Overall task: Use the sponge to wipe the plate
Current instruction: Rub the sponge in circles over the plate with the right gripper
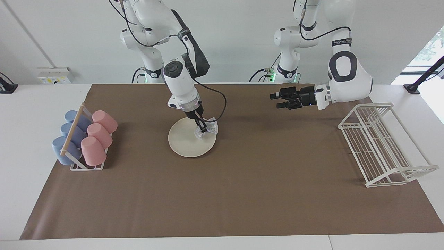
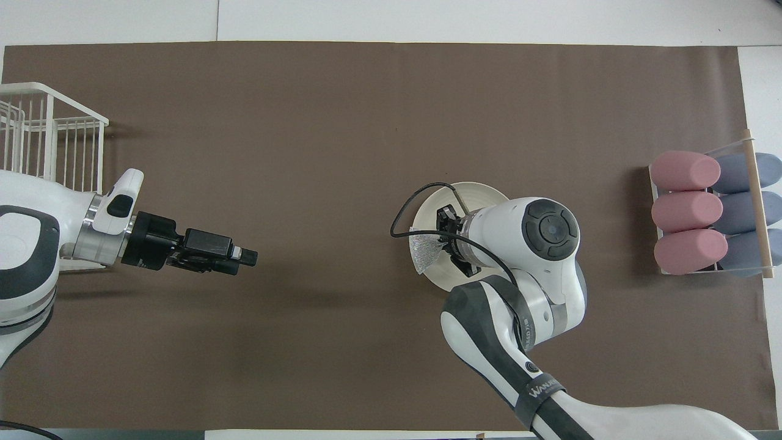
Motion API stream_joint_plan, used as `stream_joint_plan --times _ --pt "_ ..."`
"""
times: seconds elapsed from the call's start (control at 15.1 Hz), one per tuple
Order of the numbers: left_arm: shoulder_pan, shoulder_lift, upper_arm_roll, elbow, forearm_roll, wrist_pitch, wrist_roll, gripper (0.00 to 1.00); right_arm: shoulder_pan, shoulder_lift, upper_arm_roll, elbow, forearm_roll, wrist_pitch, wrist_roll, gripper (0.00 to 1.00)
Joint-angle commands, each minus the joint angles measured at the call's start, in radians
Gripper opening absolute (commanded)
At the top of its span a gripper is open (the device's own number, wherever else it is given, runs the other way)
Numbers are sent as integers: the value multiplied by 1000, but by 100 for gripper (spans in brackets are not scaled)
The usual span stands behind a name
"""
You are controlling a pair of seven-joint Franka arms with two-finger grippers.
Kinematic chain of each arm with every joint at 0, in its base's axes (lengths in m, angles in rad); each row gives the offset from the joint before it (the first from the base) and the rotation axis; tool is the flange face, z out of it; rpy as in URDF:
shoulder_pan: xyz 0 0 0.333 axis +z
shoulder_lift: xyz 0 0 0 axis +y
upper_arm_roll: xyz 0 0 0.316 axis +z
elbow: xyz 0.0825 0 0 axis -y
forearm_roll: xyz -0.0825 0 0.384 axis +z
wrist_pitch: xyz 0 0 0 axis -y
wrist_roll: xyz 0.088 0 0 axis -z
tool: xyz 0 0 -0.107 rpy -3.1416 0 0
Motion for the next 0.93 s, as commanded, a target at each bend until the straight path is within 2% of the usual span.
stream_joint_plan --times 0.0,0.2,0.53,0.73,0.86 --pt "8 10 -7 46 116 -1 -5 100 -56 -9 13 -55 -12 26 -80 0" --pt "36 3 -6 60 214 -12 -8 100 -106 -11 13 -99 -12 73 -195 0" --pt "50 -3 -7 63 219 -21 -49 100 -160 -9 10 -99 -12 72 -350 0" --pt "38 -13 -7 68 221 -21 -136 100 -162 -9 10 -99 -12 75 -358 0" --pt "36 -14 -9 73 219 -18 -149 100 -130 -8 14 -101 -11 79 -288 0"
